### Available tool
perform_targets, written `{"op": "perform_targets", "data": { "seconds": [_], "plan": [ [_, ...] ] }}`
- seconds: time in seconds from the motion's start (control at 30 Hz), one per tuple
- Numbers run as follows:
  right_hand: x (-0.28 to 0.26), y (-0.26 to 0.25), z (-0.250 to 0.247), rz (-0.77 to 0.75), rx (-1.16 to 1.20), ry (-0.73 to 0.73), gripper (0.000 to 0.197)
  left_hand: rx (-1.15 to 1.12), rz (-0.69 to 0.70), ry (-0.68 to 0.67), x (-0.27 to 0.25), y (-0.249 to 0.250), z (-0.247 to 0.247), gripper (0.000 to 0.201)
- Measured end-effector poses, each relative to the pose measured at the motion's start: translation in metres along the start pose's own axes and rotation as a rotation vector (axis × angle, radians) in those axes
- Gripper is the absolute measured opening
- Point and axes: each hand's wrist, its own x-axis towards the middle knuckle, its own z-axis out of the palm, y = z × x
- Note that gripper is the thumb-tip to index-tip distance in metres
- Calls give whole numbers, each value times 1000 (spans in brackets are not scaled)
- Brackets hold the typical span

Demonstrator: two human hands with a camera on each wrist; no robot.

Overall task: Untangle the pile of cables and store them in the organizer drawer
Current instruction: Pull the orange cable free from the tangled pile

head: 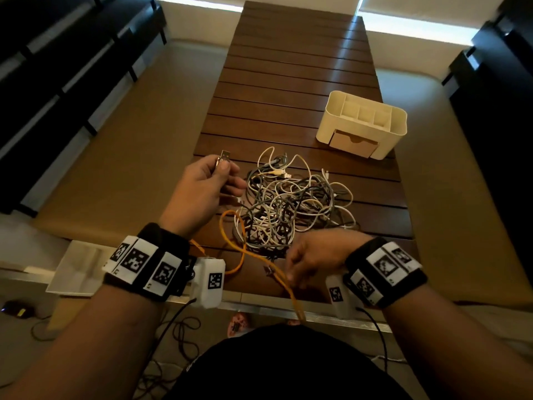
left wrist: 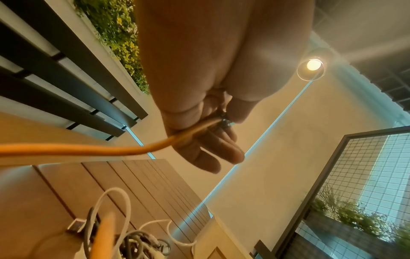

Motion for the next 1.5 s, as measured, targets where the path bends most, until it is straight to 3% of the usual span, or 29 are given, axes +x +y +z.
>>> {"op": "perform_targets", "data": {
  "seconds": [0.1, 0.3, 0.43, 0.53, 0.6, 0.63, 0.7, 0.73, 0.83, 0.9, 1.1, 1.23, 1.27, 1.33, 1.5],
  "plan": [
    [8, 2, -2, 44, -90, 20, 13, -32, 22, 2, 0, 2, -4, 27],
    [35, -10, -15, -115, 106, 477, 21, -56, 59, -29, -6, 10, -4, 27],
    [72, -21, -5, -171, 60, 492, 51, -77, 83, -68, -10, 14, 1, 26],
    [93, -24, 1, -198, -61, 521, 34, -89, 88, -70, -12, 14, 1, 25],
    [93, -27, 1, -199, -61, 422, 18, -105, 82, -58, -12, 13, -2, 25],
    [90, -28, 2, -191, -40, 299, 14, -111, 79, -48, -13, 11, -5, 25],
    [85, -27, 5, -142, 82, 38, 18, -115, 73, -22, -13, 7, -11, 25],
    [84, -25, 6, -121, 133, -4, 21, -113, 67, -9, -13, 4, -15, 25],
    [79, -17, 4, -85, 151, 190, 18, -114, 56, 11, -13, 0, -19, 25],
    [76, -13, 4, -52, 88, 220, 14, -113, 62, 14, -13, -2, -20, 25],
    [91, -1, 30, 6, -162, 87, 27, -118, 78, 0, -5, -4, -15, 25],
    [92, 3, 45, 40, -24, -300, 27, -113, 64, -25, -5, -1, -10, 24],
    [90, 3, 46, 44, -19, -321, 27, -105, 62, -28, -5, -1, -9, 24],
    [90, 4, 40, -16, -86, -152, 24, -99, 56, -28, -4, -1, -7, 25],
    [84, -10, 11, -199, 70, 528, 20, -72, 53, -27, -5, 0, 3, 23]
  ]
}}
